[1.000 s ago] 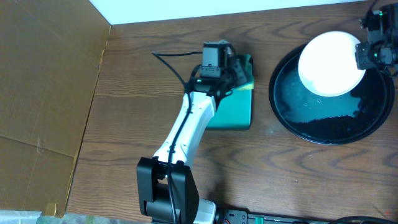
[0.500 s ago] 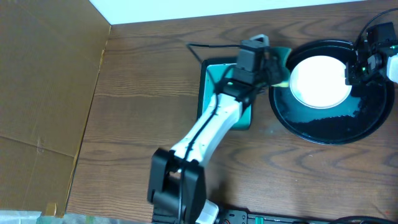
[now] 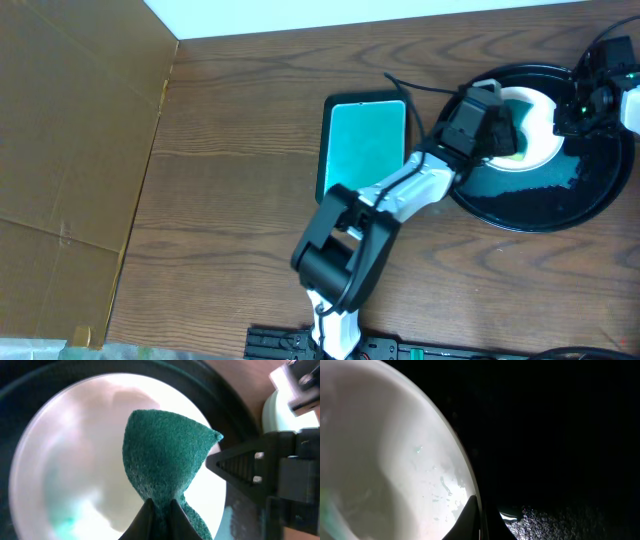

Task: Clean dirty plates on tray and stack at the side
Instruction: 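Carry the sponge back and scrub the held plate with the left gripper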

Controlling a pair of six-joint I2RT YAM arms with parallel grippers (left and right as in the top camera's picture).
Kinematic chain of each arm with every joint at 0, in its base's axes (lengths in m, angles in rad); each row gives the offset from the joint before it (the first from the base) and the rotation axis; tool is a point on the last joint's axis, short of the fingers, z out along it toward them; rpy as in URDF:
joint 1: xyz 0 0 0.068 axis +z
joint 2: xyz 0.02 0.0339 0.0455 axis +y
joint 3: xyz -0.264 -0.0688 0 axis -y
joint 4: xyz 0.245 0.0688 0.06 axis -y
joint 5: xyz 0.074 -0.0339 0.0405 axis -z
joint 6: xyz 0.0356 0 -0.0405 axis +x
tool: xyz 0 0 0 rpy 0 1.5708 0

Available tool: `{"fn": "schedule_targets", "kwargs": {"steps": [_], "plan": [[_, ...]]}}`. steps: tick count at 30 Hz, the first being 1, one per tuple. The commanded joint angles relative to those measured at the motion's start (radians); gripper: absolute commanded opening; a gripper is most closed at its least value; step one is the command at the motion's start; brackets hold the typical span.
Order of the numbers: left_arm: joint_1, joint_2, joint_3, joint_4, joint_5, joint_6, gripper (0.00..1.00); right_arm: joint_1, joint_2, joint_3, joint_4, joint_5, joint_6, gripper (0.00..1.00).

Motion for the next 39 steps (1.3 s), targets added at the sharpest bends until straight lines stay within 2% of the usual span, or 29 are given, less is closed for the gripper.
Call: {"fn": "schedule_targets", "kwargs": {"steps": [1, 4, 10, 13, 15, 18, 20, 23, 27, 30, 35, 39], "plan": [[-0.002, 0.048, -0.002, 0.012, -0.109, -0.008, 0.07, 0.018, 0.047, -0.003, -0.018, 0.021, 0.033, 0.01], [0.009, 0.083, -0.002, 0.003, -0.178, 0.022, 0.07, 0.021, 0.047, -0.003, -0.018, 0.022, 0.029, 0.01], [0.048, 0.110, -0.002, -0.069, -0.371, 0.180, 0.07, 0.021, 0.047, -0.003, -0.021, 0.022, 0.029, 0.01], [0.069, 0.110, -0.002, -0.039, -0.439, 0.269, 0.07, 0.021, 0.047, -0.003, -0.025, 0.021, 0.029, 0.01], [0.085, 0.110, -0.002, 0.019, -0.431, 0.292, 0.07, 0.024, 0.047, -0.003, -0.025, 0.021, 0.029, 0.01], [0.093, 0.113, -0.002, 0.104, -0.311, 0.292, 0.07, 0.026, 0.047, -0.003, -0.024, 0.021, 0.029, 0.01], [0.093, 0.119, -0.002, 0.171, -0.166, 0.291, 0.07, 0.027, 0.047, -0.003, -0.026, 0.021, 0.029, 0.01], [0.087, 0.129, -0.002, 0.239, -0.017, 0.236, 0.07, 0.027, 0.047, -0.003, -0.031, 0.021, 0.029, 0.01], [0.080, 0.131, -0.002, 0.259, 0.113, 0.230, 0.07, 0.027, 0.047, -0.003, -0.032, 0.021, 0.029, 0.01], [0.083, 0.131, -0.002, 0.259, 0.237, 0.293, 0.07, 0.028, 0.047, -0.003, -0.032, 0.021, 0.029, 0.01], [0.084, 0.131, -0.002, 0.183, 0.271, 0.364, 0.07, 0.028, 0.047, -0.003, -0.032, 0.021, 0.029, 0.01], [0.096, 0.127, -0.002, 0.109, 0.271, 0.359, 0.07, 0.028, 0.047, -0.003, -0.033, 0.021, 0.029, 0.01]]}}
